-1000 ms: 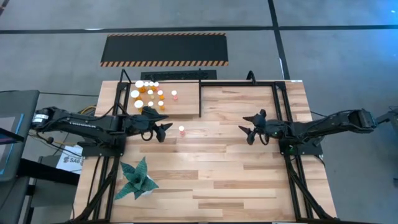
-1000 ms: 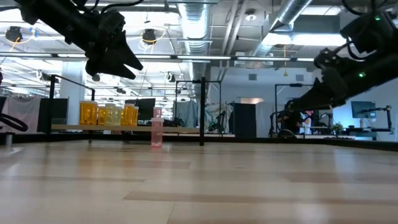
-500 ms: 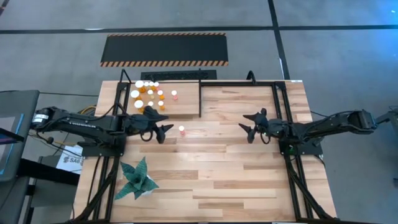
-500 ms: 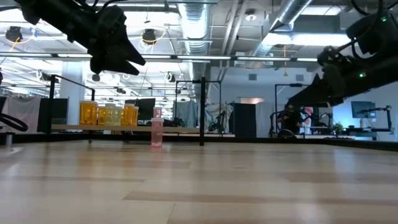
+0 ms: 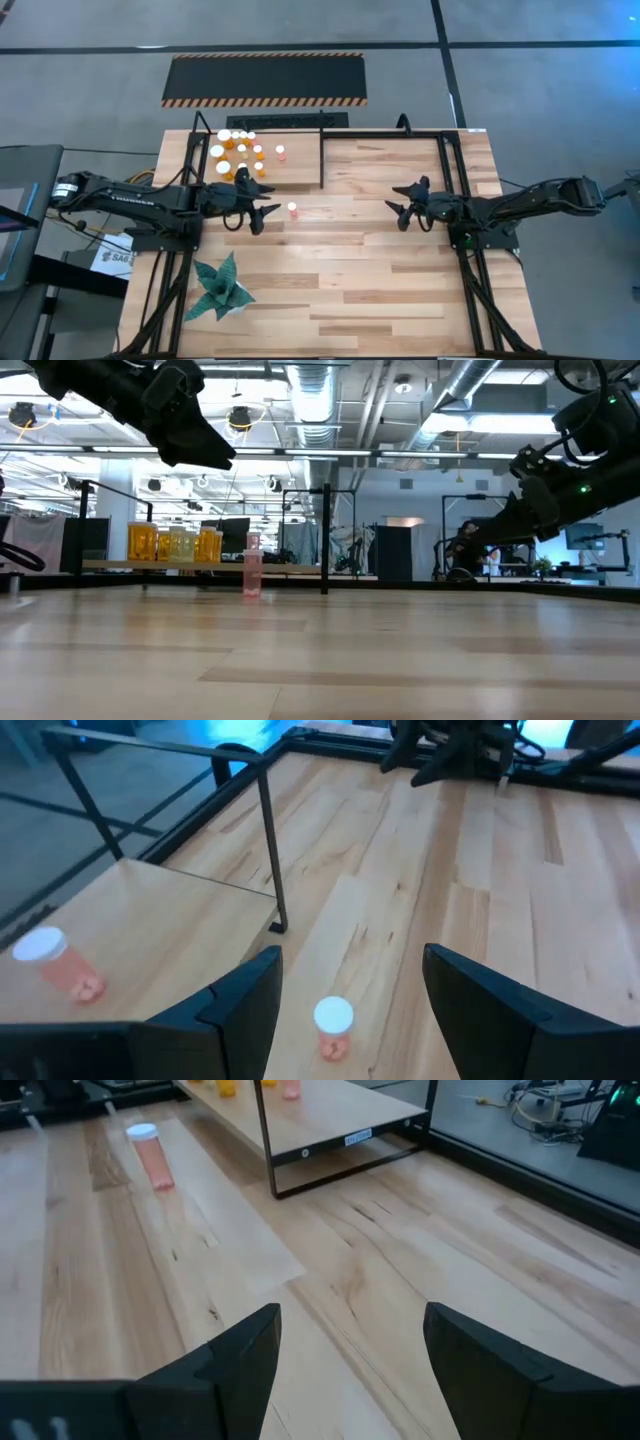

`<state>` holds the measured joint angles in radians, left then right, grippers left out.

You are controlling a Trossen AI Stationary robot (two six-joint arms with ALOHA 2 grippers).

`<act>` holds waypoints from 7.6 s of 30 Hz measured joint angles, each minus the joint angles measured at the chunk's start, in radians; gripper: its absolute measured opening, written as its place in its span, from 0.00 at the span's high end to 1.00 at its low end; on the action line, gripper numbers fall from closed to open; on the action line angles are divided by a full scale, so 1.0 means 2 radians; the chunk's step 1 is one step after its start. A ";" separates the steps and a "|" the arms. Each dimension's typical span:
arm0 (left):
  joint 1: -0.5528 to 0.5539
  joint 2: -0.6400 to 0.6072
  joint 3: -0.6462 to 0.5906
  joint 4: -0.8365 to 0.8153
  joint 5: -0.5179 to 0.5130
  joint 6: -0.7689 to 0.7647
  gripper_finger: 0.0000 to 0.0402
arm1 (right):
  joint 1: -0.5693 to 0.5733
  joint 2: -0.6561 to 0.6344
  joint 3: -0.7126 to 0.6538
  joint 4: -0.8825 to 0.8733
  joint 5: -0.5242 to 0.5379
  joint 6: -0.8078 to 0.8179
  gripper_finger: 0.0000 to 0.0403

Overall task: Pick and place medicine bottles onto shelf by color
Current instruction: Put the pink pill bottle aligned with the other pink pill bottle on the shelf, then adjust the pink pill bottle on the shelf

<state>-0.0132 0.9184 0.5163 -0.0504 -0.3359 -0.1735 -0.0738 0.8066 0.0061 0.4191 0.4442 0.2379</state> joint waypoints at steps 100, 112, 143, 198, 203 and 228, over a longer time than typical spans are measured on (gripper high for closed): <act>0.007 0.351 -0.060 0.439 -0.089 -0.045 0.74 | 0.000 0.000 -0.001 -0.013 -0.001 0.000 0.33; 0.084 0.326 0.030 0.292 -0.104 -0.034 0.75 | 0.000 0.000 -0.001 -0.018 -0.001 0.000 0.33; 0.112 0.308 0.051 0.131 -0.243 -0.201 0.73 | 0.000 0.000 -0.001 -0.024 -0.001 0.000 0.33; 0.098 0.309 0.050 0.137 -0.249 -0.216 0.56 | 0.000 0.000 -0.001 -0.024 -0.001 -0.001 0.33; 0.095 0.296 0.051 0.154 -0.244 -0.191 0.53 | 0.000 0.000 -0.001 -0.024 -0.001 0.000 0.33; 0.255 0.162 0.202 -0.109 -0.038 -0.051 0.52 | 0.000 0.000 -0.001 -0.027 -0.001 0.000 0.33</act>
<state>0.4968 1.2424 0.9203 -0.2682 -0.4119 -0.2753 -0.0738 0.8066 0.0044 0.3659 0.4427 0.2369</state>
